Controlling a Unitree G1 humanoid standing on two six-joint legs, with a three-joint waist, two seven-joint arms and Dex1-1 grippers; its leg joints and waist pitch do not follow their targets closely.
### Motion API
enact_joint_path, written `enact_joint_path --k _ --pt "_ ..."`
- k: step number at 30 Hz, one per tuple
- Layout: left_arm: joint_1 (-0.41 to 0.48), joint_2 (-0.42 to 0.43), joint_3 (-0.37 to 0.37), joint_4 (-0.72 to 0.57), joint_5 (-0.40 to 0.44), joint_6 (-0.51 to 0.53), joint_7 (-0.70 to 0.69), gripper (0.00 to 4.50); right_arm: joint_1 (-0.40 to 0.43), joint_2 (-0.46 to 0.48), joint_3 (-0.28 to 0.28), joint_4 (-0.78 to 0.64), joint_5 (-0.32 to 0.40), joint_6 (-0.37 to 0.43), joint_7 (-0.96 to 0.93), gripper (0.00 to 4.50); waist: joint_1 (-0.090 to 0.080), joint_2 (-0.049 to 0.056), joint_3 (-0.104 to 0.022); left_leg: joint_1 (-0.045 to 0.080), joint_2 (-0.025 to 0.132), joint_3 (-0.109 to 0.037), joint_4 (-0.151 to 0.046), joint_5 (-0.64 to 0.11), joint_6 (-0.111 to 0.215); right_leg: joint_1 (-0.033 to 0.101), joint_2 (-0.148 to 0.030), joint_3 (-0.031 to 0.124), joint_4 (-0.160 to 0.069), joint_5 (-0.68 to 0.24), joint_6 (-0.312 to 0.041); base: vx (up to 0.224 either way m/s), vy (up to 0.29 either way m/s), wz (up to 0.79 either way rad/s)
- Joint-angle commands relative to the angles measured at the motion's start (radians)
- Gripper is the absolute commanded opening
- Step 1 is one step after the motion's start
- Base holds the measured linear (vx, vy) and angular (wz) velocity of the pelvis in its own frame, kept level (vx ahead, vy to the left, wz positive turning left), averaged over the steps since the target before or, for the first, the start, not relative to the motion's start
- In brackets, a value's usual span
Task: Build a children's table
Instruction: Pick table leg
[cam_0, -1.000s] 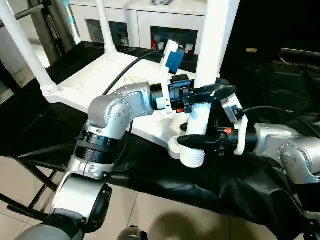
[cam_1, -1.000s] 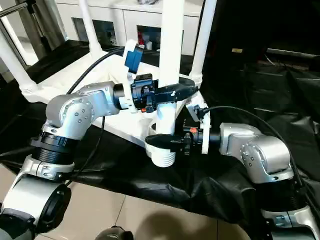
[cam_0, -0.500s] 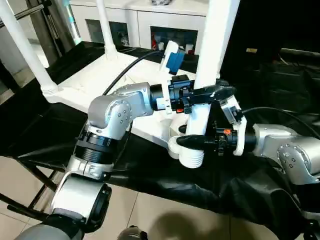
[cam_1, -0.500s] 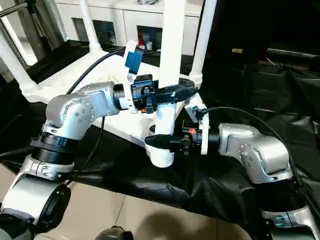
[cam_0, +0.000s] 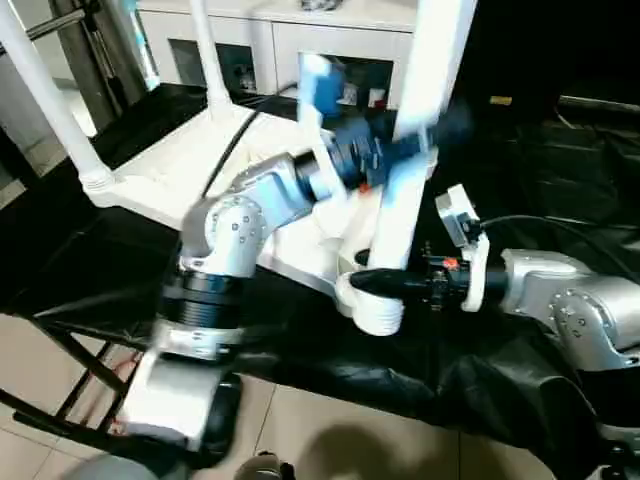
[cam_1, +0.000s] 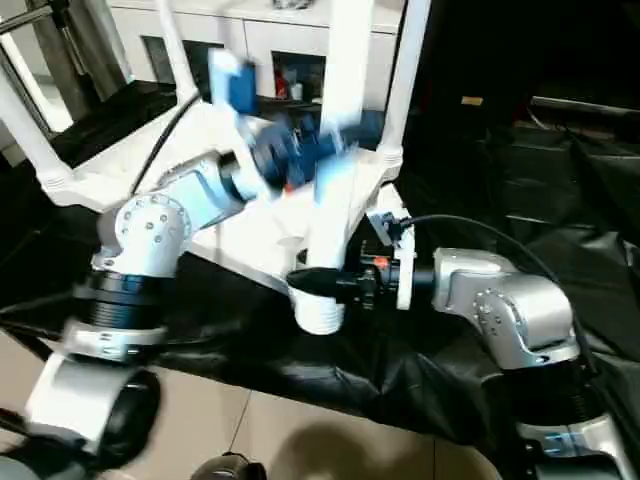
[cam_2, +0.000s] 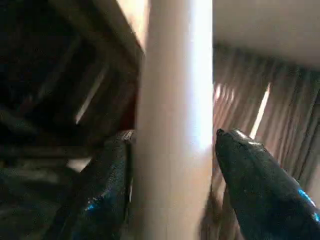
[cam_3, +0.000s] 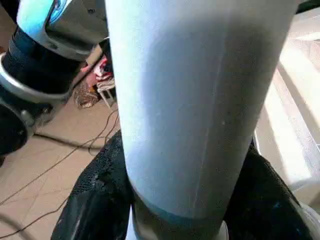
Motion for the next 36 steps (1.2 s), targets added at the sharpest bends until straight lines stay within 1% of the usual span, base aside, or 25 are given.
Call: enact_joint_path --k 1,2,3,5,6,8,9,10,11,13,14,15,16,17,19,20,22,24,26,28,29,30,32,33,36 --pt "-0.029 -0.017 0.068 0.020 -0.062 -0.015 0.050 2.84 0.010 0.006 -0.029 -0.010 0.018 -0.009 -0.014 1.93 0.005 -0.021 -0.083 0.023 0.076 -0.044 -0.066 -0.154 0.032 0.054 -0.087 0.055 -0.070 -0.193 -0.225 0.000 0.000 0.00" --pt "-0.033 -0.041 0.115 0.027 -0.114 -0.026 0.083 2.84 0.015 0.021 -0.041 -0.009 0.022 -0.013 -0.031 1.93 0.006 -0.017 -0.083 0.024 0.076 -0.045 -0.065 -0.158 0.030 0.053 -0.089 0.055 -0.070 -0.200 -0.223 0.000 0.000 0.00" --pt "-0.032 -0.051 0.138 0.031 -0.139 -0.034 0.100 2.84 0.020 0.032 -0.050 -0.008 0.022 -0.019 -0.047 1.93 0.005 -0.020 -0.082 0.024 0.075 -0.044 -0.066 -0.168 0.026 0.052 -0.089 0.055 -0.074 -0.211 -0.223 0.000 0.000 0.00" --pt "-0.032 -0.052 0.139 0.031 -0.141 -0.035 0.102 2.84 0.020 0.033 -0.051 -0.008 0.022 -0.019 -0.048 1.93 0.006 -0.021 -0.083 0.023 0.075 -0.045 -0.067 -0.168 0.024 0.053 -0.089 0.055 -0.074 -0.212 -0.219 0.000 0.000 0.00" --pt "-0.028 -0.066 0.178 0.040 -0.149 -0.075 0.144 2.84 0.035 0.072 -0.091 -0.009 0.029 -0.035 -0.107 1.93 0.005 -0.017 -0.083 0.025 0.078 -0.046 -0.069 -0.165 0.024 0.050 -0.086 0.056 -0.073 -0.206 -0.207 0.000 0.000 0.00" --pt "-0.027 -0.058 0.180 0.052 -0.126 -0.094 0.158 2.84 0.041 0.086 -0.108 -0.009 0.026 -0.047 -0.133 1.93 0.004 -0.018 -0.083 0.026 0.076 -0.046 -0.070 -0.174 0.018 0.048 -0.087 0.055 -0.076 -0.216 -0.196 0.000 0.000 0.00" --pt "-0.024 -0.045 0.172 0.062 -0.090 -0.111 0.165 2.84 0.046 0.095 -0.121 -0.011 0.023 -0.055 -0.158 1.93 0.002 -0.019 -0.083 0.025 0.075 -0.046 -0.071 -0.176 0.016 0.050 -0.087 0.055 -0.076 -0.221 -0.192 0.000 0.000 0.00" --pt "-0.011 0.011 0.107 0.096 0.051 -0.151 0.188 2.84 0.058 0.109 -0.151 -0.017 0.013 -0.074 -0.205 1.93 0.002 -0.019 -0.082 0.029 0.076 -0.047 -0.074 -0.171 0.014 0.046 -0.084 0.057 -0.081 -0.239 -0.164 0.000 0.000 0.00" --pt "-0.011 0.011 0.107 0.096 0.051 -0.151 0.188 2.84 0.058 0.109 -0.151 -0.017 0.013 -0.074 -0.205 1.93 0.001 -0.019 -0.082 0.031 0.077 -0.049 -0.076 -0.175 0.012 0.044 -0.083 0.058 -0.082 -0.250 -0.146 0.000 0.000 0.00" --pt "0.021 0.109 -0.048 0.122 0.256 -0.220 0.165 2.84 0.073 0.119 -0.182 -0.021 -0.009 -0.089 -0.264 1.93 -0.002 -0.014 -0.082 0.035 0.082 -0.055 -0.086 -0.184 -0.012 0.040 -0.079 0.062 -0.081 -0.278 -0.077 0.000 0.000 0.00" --pt "0.036 0.153 -0.119 0.131 0.334 -0.253 0.138 2.84 0.078 0.118 -0.188 -0.022 -0.024 -0.098 -0.282 1.93 -0.002 -0.014 -0.082 0.034 0.081 -0.057 -0.088 -0.182 -0.016 0.039 -0.079 0.061 -0.084 -0.277 -0.066 0.000 0.000 0.00" --pt "0.052 0.206 -0.202 0.141 0.415 -0.290 0.103 2.84 0.084 0.118 -0.195 -0.020 -0.041 -0.109 -0.306 1.93 -0.004 -0.013 -0.084 0.035 0.080 -0.055 -0.088 -0.182 -0.035 0.041 -0.082 0.061 -0.080 -0.256 -0.070 0.000 0.000 0.00" --pt "0.071 0.298 -0.322 0.160 0.528 -0.340 0.043 2.84 0.095 0.117 -0.205 -0.004 -0.085 -0.136 -0.352 1.93 -0.006 -0.010 -0.085 0.035 0.079 -0.055 -0.089 -0.174 -0.046 0.038 -0.080 0.062 -0.076 -0.234 -0.064 0.000 0.000 0.00" --pt "0.071 0.298 -0.322 0.160 0.528 -0.340 0.043 2.84 0.095 0.117 -0.205 -0.004 -0.085 -0.136 -0.352 1.93 -0.006 -0.011 -0.086 0.035 0.077 -0.054 -0.089 -0.168 -0.048 0.038 -0.080 0.062 -0.075 -0.222 -0.067 0.000 0.000 0.00" --pt "0.079 0.371 -0.406 0.186 0.617 -0.394 -0.019 2.84 0.096 0.127 -0.216 0.028 -0.132 -0.168 -0.420 1.93 -0.011 -0.008 -0.087 0.035 0.076 -0.049 -0.086 -0.166 -0.060 0.039 -0.085 0.061 -0.067 -0.169 -0.118 0.000 0.000 0.00" --pt "0.080 0.375 -0.410 0.187 0.622 -0.397 -0.022 2.84 0.096 0.128 -0.216 0.030 -0.134 -0.169 -0.423 1.93 -0.012 -0.007 -0.087 0.034 0.075 -0.047 -0.085 -0.169 -0.059 0.039 -0.087 0.061 -0.066 -0.167 -0.134 0.000 0.000 0.00" --pt "0.085 0.420 -0.464 0.212 0.679 -0.428 -0.081 2.84 0.099 0.129 -0.209 0.043 -0.159 -0.189 -0.452 1.93 -0.014 -0.006 -0.085 0.035 0.075 -0.046 -0.086 -0.186 -0.058 0.040 -0.087 0.061 -0.066 -0.172 -0.155 0.000 0.000 0.00" --pt "0.086 0.480 -0.538 0.250 0.755 -0.475 -0.157 2.84 0.110 0.132 -0.194 0.051 -0.190 -0.219 -0.474 1.93 -0.015 -0.005 -0.082 0.035 0.075 -0.047 -0.088 -0.204 -0.055 0.038 -0.089 0.062 -0.071 -0.204 -0.150 0.000 0.000 0.00" --pt "0.076 0.508 -0.577 0.285 0.788 -0.500 -0.207 2.84 0.121 0.135 -0.185 0.042 -0.196 -0.226 -0.471 1.93 -0.018 -0.004 -0.081 0.037 0.076 -0.047 -0.090 -0.227 -0.059 0.037 -0.089 0.063 -0.072 -0.236 -0.142 0.000 0.000 0.00" --pt "0.069 0.519 -0.594 0.299 0.798 -0.509 -0.235 2.84 0.124 0.137 -0.184 0.038 -0.196 -0.226 -0.472 1.93 -0.020 -0.003 -0.081 0.040 0.079 -0.049 -0.092 -0.246 -0.069 0.036 -0.093 0.063 -0.071 -0.233 -0.157 0.000 0.000 0.00" --pt "0.061 0.526 -0.608 0.314 0.809 -0.523 -0.259 2.84 0.127 0.141 -0.182 0.037 -0.198 -0.227 -0.473 1.93 -0.020 0.002 -0.082 0.041 0.080 -0.049 -0.092 -0.253 -0.070 0.035 -0.093 0.063 -0.070 -0.231 -0.162 0.000 0.000 0.00" --pt "0.052 0.528 -0.617 0.332 0.818 -0.533 -0.279 2.84 0.127 0.143 -0.180 0.038 -0.202 -0.232 -0.475 1.93 -0.022 0.000 -0.081 0.042 0.079 -0.047 -0.092 -0.262 -0.069 0.032 -0.091 0.063 -0.073 -0.228 -0.168 0.000 0.000 0.00" --pt "0.023 0.518 -0.653 0.415 0.871 -0.587 -0.295 2.84 0.125 0.147 -0.177 0.044 -0.211 -0.242 -0.482 1.93 -0.021 0.003 -0.081 0.039 0.079 -0.049 -0.092 -0.266 -0.070 0.035 -0.094 0.063 -0.071 -0.223 -0.176 0.000 0.000 0.00" --pt "0.015 0.512 -0.663 0.442 0.887 -0.605 -0.292 2.84 0.125 0.148 -0.177 0.045 -0.212 -0.243 -0.483 1.93 -0.021 0.004 -0.081 0.043 0.077 -0.047 -0.091 -0.277 -0.073 0.034 -0.093 0.064 -0.075 -0.234 -0.168 0.000 0.000 0.00" --pt "-0.005 0.489 -0.670 0.512 0.906 -0.635 -0.288 2.84 0.127 0.150 -0.178 0.047 -0.217 -0.249 -0.482 1.93 -0.020 0.000 -0.081 0.039 0.079 -0.050 -0.091 -0.276 -0.072 0.039 -0.098 0.064 -0.074 -0.233 -0.172 0.000 0.000 0.00"
